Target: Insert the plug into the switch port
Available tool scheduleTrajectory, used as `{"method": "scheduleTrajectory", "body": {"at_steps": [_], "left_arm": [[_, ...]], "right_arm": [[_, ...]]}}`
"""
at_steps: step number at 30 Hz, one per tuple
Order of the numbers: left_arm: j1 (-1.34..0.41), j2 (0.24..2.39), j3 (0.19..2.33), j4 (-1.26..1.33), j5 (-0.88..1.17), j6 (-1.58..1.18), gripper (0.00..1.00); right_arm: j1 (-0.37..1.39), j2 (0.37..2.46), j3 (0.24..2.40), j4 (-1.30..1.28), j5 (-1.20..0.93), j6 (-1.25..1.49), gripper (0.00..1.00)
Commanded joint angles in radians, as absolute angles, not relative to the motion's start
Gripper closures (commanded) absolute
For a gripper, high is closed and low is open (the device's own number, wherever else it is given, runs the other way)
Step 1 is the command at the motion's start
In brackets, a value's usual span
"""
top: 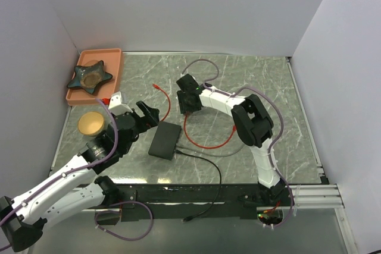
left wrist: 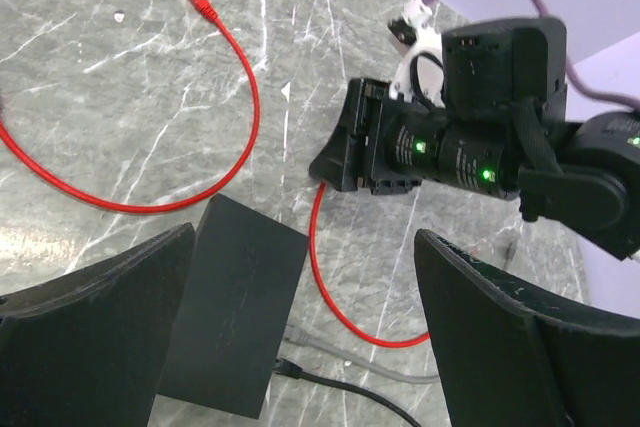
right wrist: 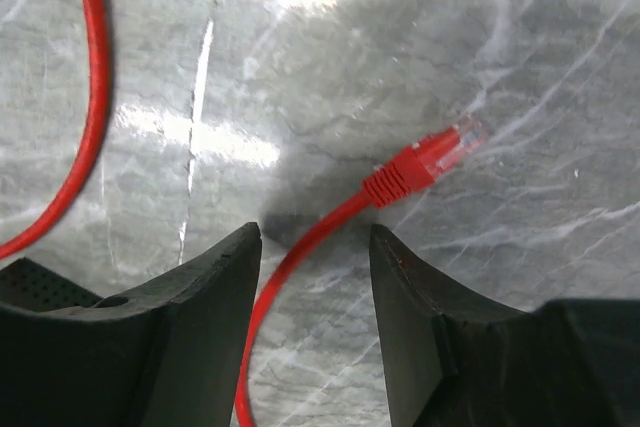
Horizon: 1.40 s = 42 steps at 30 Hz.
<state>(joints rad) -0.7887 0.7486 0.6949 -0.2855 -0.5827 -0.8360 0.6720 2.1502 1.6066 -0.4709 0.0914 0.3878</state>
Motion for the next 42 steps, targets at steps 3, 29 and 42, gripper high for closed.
{"method": "scheduleTrajectory", "body": {"at_steps": [3,29,42], "left_arm": [[-0.787,0.736,0.692,-0.302,-0.601,-0.836,0.04],[-0.787,0.747,0.647,-0.224,-0.568,-0.818,0.03],[-0.781,0.621,0.577,-0.017,-0.348,-0.747,0.04]], "right_arm": [[0.704,2.247,1.750,-0.627,0.155,0.308,0.44],[0.683,1.843,1.451,-0.387,-0.095,0.094,1.00],[0.684,1.436,1.008,-0.141,-0.595,0.071,1.00]]}}
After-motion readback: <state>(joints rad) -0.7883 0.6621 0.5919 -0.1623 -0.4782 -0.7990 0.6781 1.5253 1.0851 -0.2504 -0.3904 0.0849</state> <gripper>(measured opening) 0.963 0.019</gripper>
